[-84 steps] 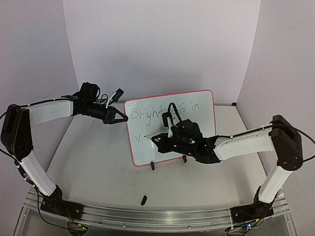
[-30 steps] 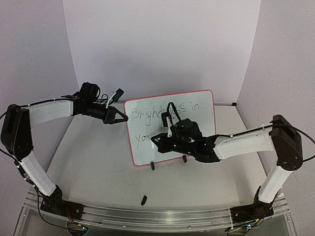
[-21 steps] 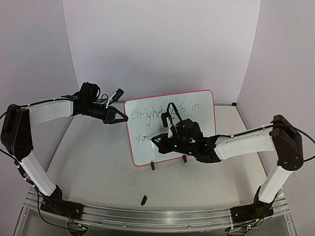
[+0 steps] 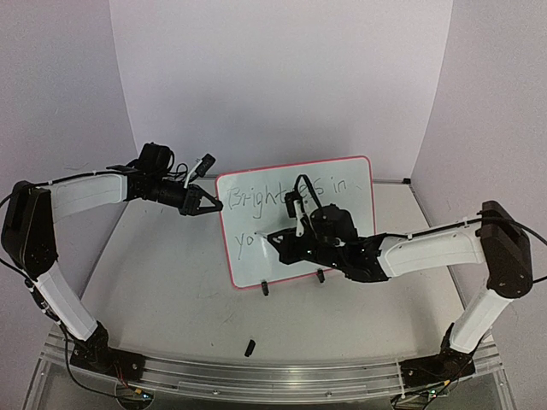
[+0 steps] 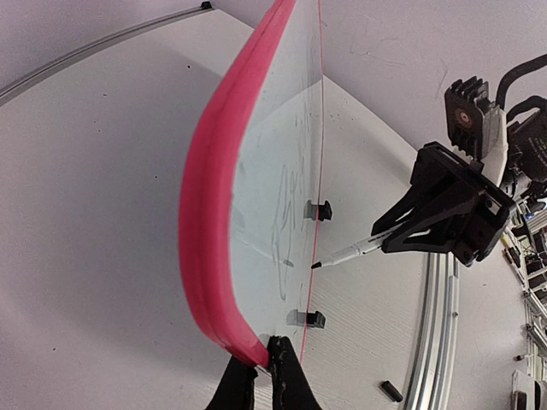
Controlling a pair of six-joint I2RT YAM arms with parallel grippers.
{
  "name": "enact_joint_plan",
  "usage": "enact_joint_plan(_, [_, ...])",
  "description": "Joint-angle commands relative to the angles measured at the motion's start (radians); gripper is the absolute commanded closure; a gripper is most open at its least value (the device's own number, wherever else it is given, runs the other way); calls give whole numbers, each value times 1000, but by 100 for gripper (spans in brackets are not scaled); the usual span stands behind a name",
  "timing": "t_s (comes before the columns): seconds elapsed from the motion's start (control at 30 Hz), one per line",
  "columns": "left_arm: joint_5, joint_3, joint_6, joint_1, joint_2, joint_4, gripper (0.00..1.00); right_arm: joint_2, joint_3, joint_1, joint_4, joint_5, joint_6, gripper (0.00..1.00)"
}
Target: Write a sentence on the whiteboard
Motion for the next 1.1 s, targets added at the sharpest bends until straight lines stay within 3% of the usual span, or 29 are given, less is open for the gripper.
enact_joint_plan(0.0, [-86,4,128,-29,3,-33,100,26,39,-9,-6,43,-8,100])
enact_joint_plan(0.7, [-88,6,132,-30,5,-35,100,13,-41,-11,-26,28,47,100])
enact_joint_plan(1.07, [-89,6,131,-30,3,-37,100,-19,1,-11,-64,94,7,100])
